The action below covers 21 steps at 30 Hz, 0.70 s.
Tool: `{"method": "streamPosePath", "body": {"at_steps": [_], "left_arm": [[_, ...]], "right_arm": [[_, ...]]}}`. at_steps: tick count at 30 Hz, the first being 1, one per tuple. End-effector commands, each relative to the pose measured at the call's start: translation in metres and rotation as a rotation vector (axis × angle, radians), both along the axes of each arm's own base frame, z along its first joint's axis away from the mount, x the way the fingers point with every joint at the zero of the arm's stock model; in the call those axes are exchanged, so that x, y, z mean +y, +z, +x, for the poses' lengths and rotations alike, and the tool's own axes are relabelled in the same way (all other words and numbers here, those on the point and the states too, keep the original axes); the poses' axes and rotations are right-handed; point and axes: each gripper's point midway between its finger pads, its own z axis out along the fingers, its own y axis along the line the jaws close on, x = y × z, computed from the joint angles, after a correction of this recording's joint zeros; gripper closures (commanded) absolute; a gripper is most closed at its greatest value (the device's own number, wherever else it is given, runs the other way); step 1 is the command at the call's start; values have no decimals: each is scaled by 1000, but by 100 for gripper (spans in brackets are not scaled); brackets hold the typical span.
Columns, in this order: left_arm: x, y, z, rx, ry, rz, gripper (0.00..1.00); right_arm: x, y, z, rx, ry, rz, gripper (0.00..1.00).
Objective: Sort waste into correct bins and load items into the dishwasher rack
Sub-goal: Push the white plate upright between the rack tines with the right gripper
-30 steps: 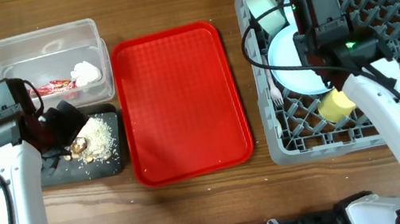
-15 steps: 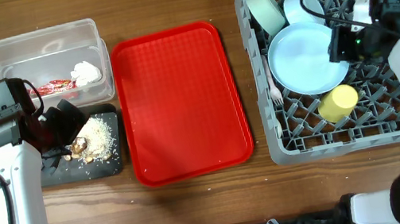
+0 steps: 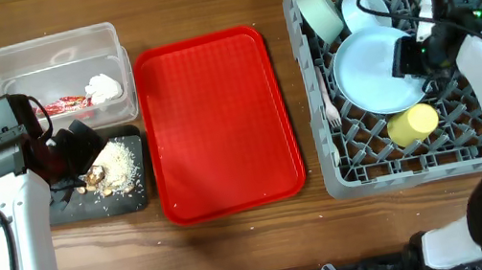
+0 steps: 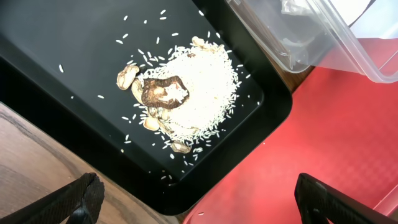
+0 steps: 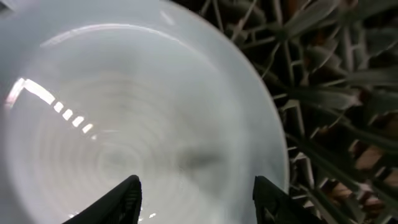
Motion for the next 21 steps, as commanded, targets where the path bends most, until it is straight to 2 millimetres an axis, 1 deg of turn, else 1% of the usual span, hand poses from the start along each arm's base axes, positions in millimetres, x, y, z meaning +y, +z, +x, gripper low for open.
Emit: {"method": "streamPosePath", "body": {"at_steps": [1,2,4,6,8,11,12,13,15,17,19,21], "left_arm": [[-1,5,1,-22,0,-5,0],[-1,5,1,-22,0,-5,0],[-1,5,1,-22,0,-5,0],[-1,5,1,-21,0,-5,0],[-1,5,1,-21,0,-5,0],[-1,5,1,-21,-1,-6,0],[-1,5,1,-21,-1,-6,0],[-1,5,1,-21,0,-5,0],[-1,5,1,-21,-1,-6,0],[-1,5,1,-21,-1,-6,0],[-1,5,1,-21,0,-6,0],[-1,5,1,-21,0,-6,0]], "right_arm": [[-17,33,1,-88,-52,-57,39],[-23,26,-3,-66,-72,-53,39],[-29,15,-7,-28,-88,-47,40],[-29,-4,-9,26,-89,-36,40],[-28,-22,-7,68,-85,-14,41],[-28,-44,-6,121,-83,-3,51],[-28,-47,-6,130,-83,-2,54],[-28,-49,-6,133,-86,-1,60],[-29,-48,-3,122,-86,-5,81],[-29,-48,-3,122,-86,-5,84],[-29,-48,-4,123,-93,-2,92],[-29,-47,-4,121,-92,-2,96]]}}
